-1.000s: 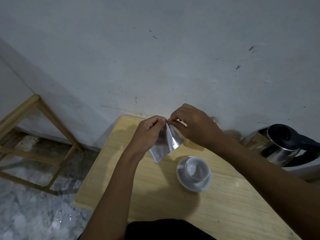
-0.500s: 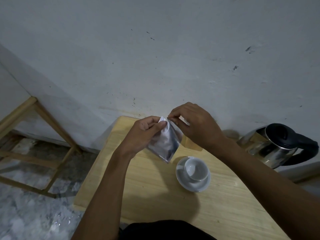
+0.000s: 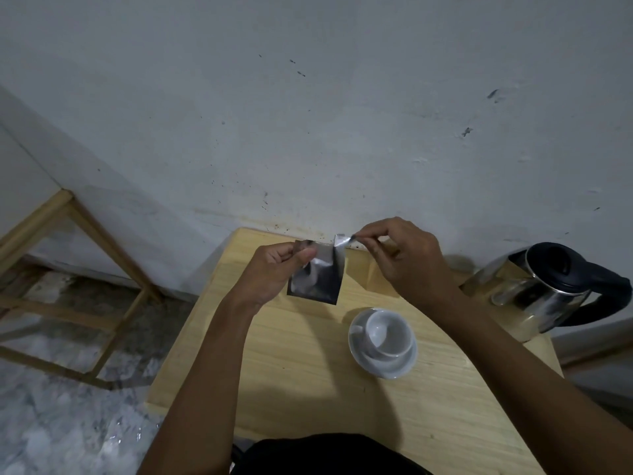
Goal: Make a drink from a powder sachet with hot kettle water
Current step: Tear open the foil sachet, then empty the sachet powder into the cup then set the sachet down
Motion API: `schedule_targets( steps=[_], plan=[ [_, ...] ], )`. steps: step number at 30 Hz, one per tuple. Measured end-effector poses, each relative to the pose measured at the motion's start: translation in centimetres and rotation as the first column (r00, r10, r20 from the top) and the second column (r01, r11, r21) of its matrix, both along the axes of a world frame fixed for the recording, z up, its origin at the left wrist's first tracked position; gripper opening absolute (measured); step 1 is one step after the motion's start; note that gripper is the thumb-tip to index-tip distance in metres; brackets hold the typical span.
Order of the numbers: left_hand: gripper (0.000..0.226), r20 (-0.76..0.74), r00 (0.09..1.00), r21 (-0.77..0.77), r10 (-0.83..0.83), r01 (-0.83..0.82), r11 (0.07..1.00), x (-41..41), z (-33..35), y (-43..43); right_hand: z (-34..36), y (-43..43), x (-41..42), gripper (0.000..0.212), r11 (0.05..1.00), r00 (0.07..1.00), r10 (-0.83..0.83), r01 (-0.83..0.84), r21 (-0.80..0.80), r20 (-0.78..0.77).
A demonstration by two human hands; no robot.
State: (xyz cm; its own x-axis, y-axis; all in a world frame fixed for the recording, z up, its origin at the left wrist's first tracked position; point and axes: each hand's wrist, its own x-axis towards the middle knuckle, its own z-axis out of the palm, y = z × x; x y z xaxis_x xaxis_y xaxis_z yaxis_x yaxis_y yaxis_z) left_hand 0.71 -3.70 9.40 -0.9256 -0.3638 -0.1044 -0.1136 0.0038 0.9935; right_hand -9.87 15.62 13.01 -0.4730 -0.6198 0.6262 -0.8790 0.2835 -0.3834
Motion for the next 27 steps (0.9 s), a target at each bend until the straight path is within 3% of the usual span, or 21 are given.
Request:
schedule_targets(
  steps=[5, 11, 15, 18, 27],
  plan=[
    [0.012, 0.028, 0.999, 0.014, 0.018, -0.018, 1.000, 0.3, -1.6, -0.9, -1.5, 2.3, 0.9, 0.009, 0.988, 0.963, -0.108, 0.131, -0.079, 0.247],
    [0.017, 0.033, 0.998, 0.040, 0.057, -0.058, 0.997, 1.5, -2.4, -1.7, -2.3, 3.5, 1.6, 0.009, 0.904, 0.787, -0.209, 0.381, -0.192, 0.580],
    [0.015, 0.039, 0.997, 0.019, 0.068, -0.069, 0.997, 2.3, -2.8, -1.9, -4.9, 2.3, 1.4, 0.014, 0.940, 0.635, -0.263, 0.339, 0.044, 0.726],
    [0.015, 0.059, 0.995, -0.002, 0.079, -0.079, 0.997, 2.9, -3.1, -1.7, -8.0, 0.1, 2.2, 0.013, 0.946, 0.634, -0.324, 0.196, 0.259, 0.702],
    [0.027, 0.146, 0.975, -0.028, 0.169, -0.166, 0.986, 5.0, -5.1, -0.7, -16.2, -6.9, 2.3, 0.019, 0.849, 0.586, -0.435, 0.015, 0.528, 0.684]
  ],
)
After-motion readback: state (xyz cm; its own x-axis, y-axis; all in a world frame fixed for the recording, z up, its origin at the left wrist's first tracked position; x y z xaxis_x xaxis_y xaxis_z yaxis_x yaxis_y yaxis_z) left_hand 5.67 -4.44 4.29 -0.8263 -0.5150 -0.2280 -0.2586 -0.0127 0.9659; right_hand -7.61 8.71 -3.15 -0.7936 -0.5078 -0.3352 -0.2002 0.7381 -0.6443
